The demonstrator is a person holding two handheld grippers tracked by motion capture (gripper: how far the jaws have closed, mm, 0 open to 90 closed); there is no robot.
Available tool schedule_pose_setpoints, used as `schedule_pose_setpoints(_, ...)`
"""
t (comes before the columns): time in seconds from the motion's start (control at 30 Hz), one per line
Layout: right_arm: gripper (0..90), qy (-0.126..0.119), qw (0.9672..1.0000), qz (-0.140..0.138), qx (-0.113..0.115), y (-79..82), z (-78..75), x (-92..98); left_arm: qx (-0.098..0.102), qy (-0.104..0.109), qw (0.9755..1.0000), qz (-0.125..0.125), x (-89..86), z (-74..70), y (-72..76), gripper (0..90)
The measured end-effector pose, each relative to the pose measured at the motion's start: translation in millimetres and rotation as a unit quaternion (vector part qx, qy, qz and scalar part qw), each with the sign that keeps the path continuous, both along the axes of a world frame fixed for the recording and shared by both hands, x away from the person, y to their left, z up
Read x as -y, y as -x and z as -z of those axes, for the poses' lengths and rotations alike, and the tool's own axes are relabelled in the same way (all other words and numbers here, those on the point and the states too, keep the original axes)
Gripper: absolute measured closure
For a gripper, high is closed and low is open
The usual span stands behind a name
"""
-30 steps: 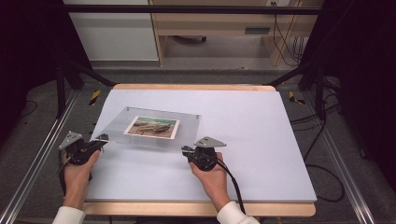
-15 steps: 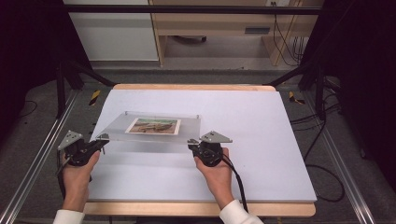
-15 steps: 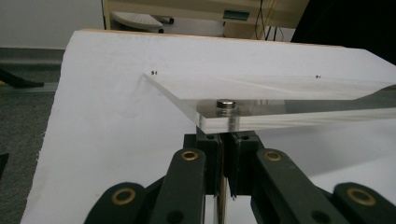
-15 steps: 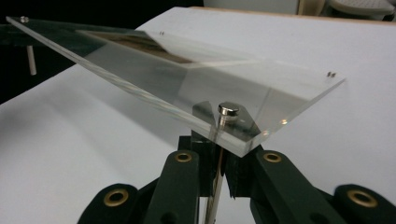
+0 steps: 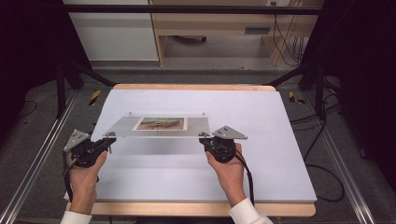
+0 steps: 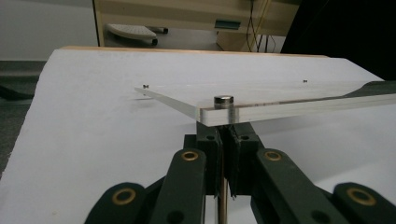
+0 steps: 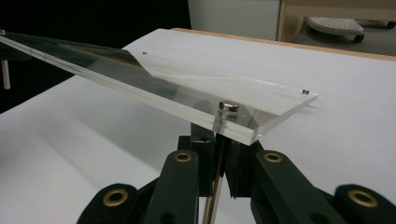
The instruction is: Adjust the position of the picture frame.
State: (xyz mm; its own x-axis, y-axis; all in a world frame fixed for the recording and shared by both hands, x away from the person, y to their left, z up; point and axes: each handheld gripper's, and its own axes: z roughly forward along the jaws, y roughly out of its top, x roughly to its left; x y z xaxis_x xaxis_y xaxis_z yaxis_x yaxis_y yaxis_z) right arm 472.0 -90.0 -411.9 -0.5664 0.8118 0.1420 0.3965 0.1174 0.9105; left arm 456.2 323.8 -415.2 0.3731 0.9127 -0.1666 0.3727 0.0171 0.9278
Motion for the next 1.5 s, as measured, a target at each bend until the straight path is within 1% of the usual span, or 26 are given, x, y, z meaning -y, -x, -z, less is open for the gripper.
schedule_pose_setpoints(0.23,82.9,-0.003,1.0000,0.003,-0.003,1.7,-2.1,8.6,0.007,-0.003,1.0000,0.002,7.3,-4.3,1.0,84.4)
schedule_pose_setpoints(0.33,82.9,-0.007,1.0000,0.005,-0.004,3.5,-2.8,10.9,0.014,-0.003,0.9999,-0.001,12.1,-8.2,5.3,84.4)
schedule_pose_setpoints(0.37,82.9,-0.005,1.0000,0.005,-0.001,4.8,-3.2,12.4,0.016,-0.004,0.9999,0.000,14.4,-9.8,6.4,84.4)
schedule_pose_setpoints(0.4,82.9,-0.009,0.9999,0.006,-0.004,6.3,-4.9,16.6,0.017,-0.004,0.9998,0.000,16.0,-10.7,6.8,84.4)
schedule_pose_setpoints(0.43,82.9,-0.009,0.9999,0.006,-0.004,6.3,-4.9,16.6,0.018,-0.003,0.9998,0.001,17.9,-11.8,7.0,84.4)
schedule_pose_setpoints(0.47,82.9,-0.012,0.9999,0.010,-0.003,7.2,-7.3,21.9,0.023,-0.001,0.9997,0.002,23.7,-15.0,7.0,84.4)
schedule_pose_setpoints(0.5,82.9,-0.012,0.9999,0.010,-0.003,7.2,-7.3,21.9,0.023,-0.001,0.9997,0.002,23.7,-15.0,7.0,84.4)
schedule_pose_setpoints(0.53,82.9,-0.011,0.9999,0.011,-0.002,7.6,-8.3,24.1,0.026,-0.001,0.9997,0.005,27.7,-17.4,6.5,84.4)
schedule_pose_setpoints(0.67,83.0,-0.016,0.9997,0.021,0.002,9.5,-14.4,40.7,0.032,0.001,0.9994,0.014,42.8,-24.1,7.8,84.4)
schedule_pose_setpoints(0.7,83.0,-0.018,0.9995,0.024,0.003,10.0,-16.5,47.6,0.034,0.005,0.9992,0.020,48.6,-26.9,8.0,84.3)
schedule_pose_setpoints(0.77,83.0,-0.019,0.9995,0.027,0.003,10.4,-17.4,50.2,0.037,0.004,0.9991,0.023,51.5,-28.5,7.8,84.3)
schedule_pose_setpoints(0.83,82.9,-0.018,0.9993,0.032,0.004,12.0,-20.2,60.8,0.040,0.004,0.9988,0.028,58.6,-31.3,6.1,84.3)
schedule_pose_setpoints(0.87,82.9,-0.018,0.9993,0.032,0.004,12.0,-20.2,60.8,0.041,0.003,0.9987,0.029,60.7,-31.8,5.2,84.3)
schedule_pose_setpoints(0.9,82.8,-0.016,0.9992,0.035,0.006,12.9,-21.2,66.7,0.042,0.003,0.9986,0.032,64.3,-32.1,3.6,84.3)
schedule_pose_setpoints(1.0,82.8,-0.016,0.9991,0.039,0.007,13.5,-20.5,72.0,0.044,0.004,0.9983,0.037,71.4,-30.8,0.3,84.3)
schedule_pose_setpoints(1.03,83.0,-0.021,0.9988,0.043,0.008,13.3,-17.6,77.1,0.044,0.003,0.9982,0.040,76.3,-28.4,-2.1,84.3)
schedule_pose_setpoints(1.1,83.0,-0.025,0.9986,0.045,0.008,12.7,-16.0,79.0,0.043,0.001,0.9982,0.042,78.4,-27.3,-3.0,84.3)
schedule_pose_setpoints(1.23,83.0,-0.024,0.9983,0.053,0.000,9.3,-11.0,87.6,0.042,0.004,0.9980,0.047,86.3,-21.4,-4.5,84.0)
schedule_pose_setpoints(1.5,82.9,-0.024,0.9981,0.056,0.000,9.3,-9.5,95.0,0.043,0.008,0.9977,0.052,91.9,-20.6,-5.4,84.0)
